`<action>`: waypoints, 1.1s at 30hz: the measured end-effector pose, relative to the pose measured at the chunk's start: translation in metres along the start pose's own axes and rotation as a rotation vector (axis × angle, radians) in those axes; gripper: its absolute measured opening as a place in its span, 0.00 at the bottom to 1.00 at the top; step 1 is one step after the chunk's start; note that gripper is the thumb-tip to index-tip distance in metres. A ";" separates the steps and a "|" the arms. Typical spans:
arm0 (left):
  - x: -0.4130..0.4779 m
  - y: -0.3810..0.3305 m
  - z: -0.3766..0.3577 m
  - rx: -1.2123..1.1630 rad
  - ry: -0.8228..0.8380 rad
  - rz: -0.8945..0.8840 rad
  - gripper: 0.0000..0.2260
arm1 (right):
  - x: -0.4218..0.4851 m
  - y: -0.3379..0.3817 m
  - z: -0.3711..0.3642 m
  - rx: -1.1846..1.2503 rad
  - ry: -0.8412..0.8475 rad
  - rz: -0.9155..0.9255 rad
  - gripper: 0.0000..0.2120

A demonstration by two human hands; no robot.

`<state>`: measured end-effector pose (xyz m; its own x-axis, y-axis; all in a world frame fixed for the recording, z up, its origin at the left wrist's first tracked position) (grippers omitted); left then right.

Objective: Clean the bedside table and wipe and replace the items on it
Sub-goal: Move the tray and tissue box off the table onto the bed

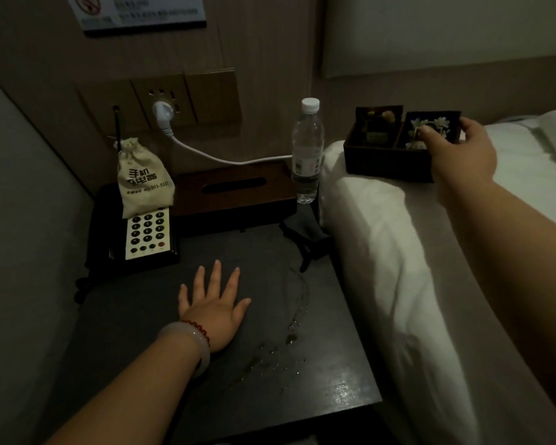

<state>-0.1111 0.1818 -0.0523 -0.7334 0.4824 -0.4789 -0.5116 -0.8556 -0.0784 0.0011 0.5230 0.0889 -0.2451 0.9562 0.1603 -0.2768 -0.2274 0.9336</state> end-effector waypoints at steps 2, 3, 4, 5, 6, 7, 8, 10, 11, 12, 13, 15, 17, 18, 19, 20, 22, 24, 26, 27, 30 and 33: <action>0.000 0.000 0.000 0.002 0.001 0.002 0.27 | 0.005 -0.007 0.000 -0.077 -0.020 -0.031 0.27; 0.000 0.000 -0.001 0.001 0.003 0.002 0.27 | 0.007 -0.010 0.000 -0.124 -0.022 -0.043 0.25; 0.000 0.000 -0.001 -0.002 0.004 0.001 0.27 | 0.007 -0.011 0.000 -0.172 -0.025 -0.044 0.23; 0.000 0.000 -0.001 -0.004 0.003 0.000 0.27 | 0.007 -0.010 0.000 -0.221 -0.032 -0.030 0.23; 0.000 0.001 -0.001 -0.004 0.000 -0.001 0.27 | 0.006 -0.008 0.000 -0.268 -0.041 -0.004 0.23; 0.000 0.001 -0.001 -0.003 -0.002 -0.001 0.27 | 0.005 -0.005 -0.001 -0.314 -0.053 0.036 0.25; 0.000 0.001 0.000 -0.003 -0.004 -0.001 0.27 | 0.001 -0.001 -0.001 -0.356 -0.071 0.101 0.27; 0.000 0.001 0.000 -0.001 -0.009 0.001 0.27 | -0.018 0.014 -0.006 -0.377 -0.103 0.296 0.28; -0.001 0.001 0.000 -0.001 -0.011 0.001 0.27 | -0.030 0.022 -0.012 -0.352 -0.104 0.407 0.27; -0.001 0.000 0.000 0.000 -0.013 0.000 0.27 | -0.044 0.029 -0.019 -0.331 -0.083 0.498 0.26; -0.001 0.000 0.000 0.004 -0.015 0.000 0.27 | -0.058 0.034 -0.029 -0.324 -0.039 0.547 0.25; -0.001 0.001 -0.001 0.011 -0.019 0.002 0.27 | -0.082 0.038 -0.052 -0.329 0.091 0.545 0.26; -0.001 0.002 -0.002 0.010 -0.031 -0.005 0.27 | -0.104 0.035 -0.076 -0.326 0.199 0.510 0.29; -0.001 0.002 -0.003 0.012 -0.038 -0.009 0.27 | -0.113 0.032 -0.087 -0.320 0.240 0.493 0.30; -0.001 0.003 -0.003 0.013 -0.041 -0.012 0.27 | -0.120 0.030 -0.098 -0.319 0.270 0.469 0.32; -0.001 0.004 -0.003 0.014 -0.041 -0.013 0.27 | -0.124 0.027 -0.107 -0.319 0.284 0.437 0.34; 0.001 0.005 -0.003 0.017 -0.042 -0.013 0.27 | -0.123 0.027 -0.123 -0.320 0.287 0.363 0.37; 0.002 0.005 -0.003 0.014 -0.048 -0.020 0.27 | -0.114 0.030 -0.135 -0.311 0.283 0.294 0.41; 0.004 0.005 -0.004 0.008 -0.055 -0.026 0.27 | -0.099 0.037 -0.144 -0.283 0.296 0.231 0.44; 0.004 0.005 -0.004 0.011 -0.061 -0.028 0.27 | -0.091 0.040 -0.149 -0.256 0.303 0.201 0.44; 0.004 0.006 -0.005 0.018 -0.062 -0.035 0.27 | -0.072 0.045 -0.163 -0.186 0.314 0.119 0.45; 0.005 0.007 -0.006 0.021 -0.047 -0.034 0.27 | -0.062 0.044 -0.174 -0.151 0.323 0.059 0.44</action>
<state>-0.1154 0.1768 -0.0603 -0.7354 0.5197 -0.4349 -0.5454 -0.8348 -0.0752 -0.1579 0.4220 0.0643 -0.5389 0.8385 0.0802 -0.3816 -0.3279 0.8642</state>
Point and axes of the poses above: each hand's wrist, its own x-axis towards the middle knuckle, its own z-axis out of the back of the hand, y = z × x, the point moved 2 cm from there along x, towards the middle knuckle, and after that the axes turned 4 degrees about -x, right-handed, at the moved point
